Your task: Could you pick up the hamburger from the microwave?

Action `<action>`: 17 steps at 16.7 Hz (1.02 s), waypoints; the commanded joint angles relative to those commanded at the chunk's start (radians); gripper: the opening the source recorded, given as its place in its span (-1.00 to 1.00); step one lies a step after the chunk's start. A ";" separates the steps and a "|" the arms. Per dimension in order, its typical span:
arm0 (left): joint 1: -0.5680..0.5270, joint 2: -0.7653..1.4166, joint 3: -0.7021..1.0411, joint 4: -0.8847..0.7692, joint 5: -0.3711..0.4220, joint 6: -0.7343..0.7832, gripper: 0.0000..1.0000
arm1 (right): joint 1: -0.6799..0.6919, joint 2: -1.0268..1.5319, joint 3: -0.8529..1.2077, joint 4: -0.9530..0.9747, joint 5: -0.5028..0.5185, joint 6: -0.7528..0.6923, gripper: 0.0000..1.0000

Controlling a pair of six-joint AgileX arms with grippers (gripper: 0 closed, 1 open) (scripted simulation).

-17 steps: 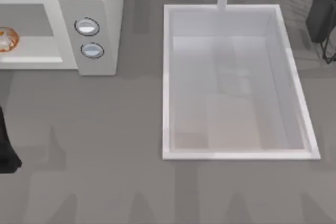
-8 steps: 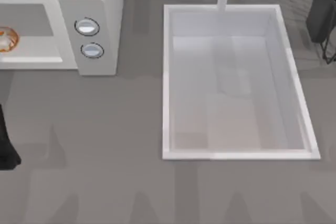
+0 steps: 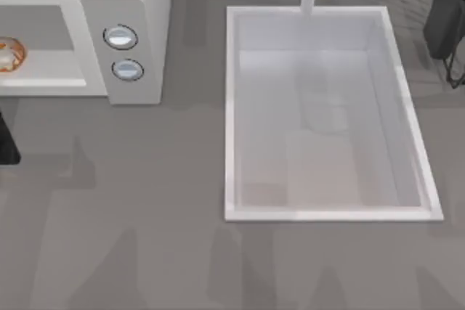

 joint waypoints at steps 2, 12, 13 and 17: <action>0.015 0.191 0.080 0.083 0.018 0.007 1.00 | 0.000 0.000 0.000 0.000 0.000 0.000 1.00; 0.099 1.219 0.514 0.529 0.114 0.044 1.00 | 0.000 0.000 0.000 0.000 0.000 0.000 1.00; 0.106 1.313 0.554 0.570 0.123 0.048 1.00 | 0.000 0.000 0.000 0.000 0.000 0.000 1.00; 0.133 1.637 0.690 0.710 0.153 0.060 1.00 | 0.000 0.000 0.000 0.000 0.000 0.000 1.00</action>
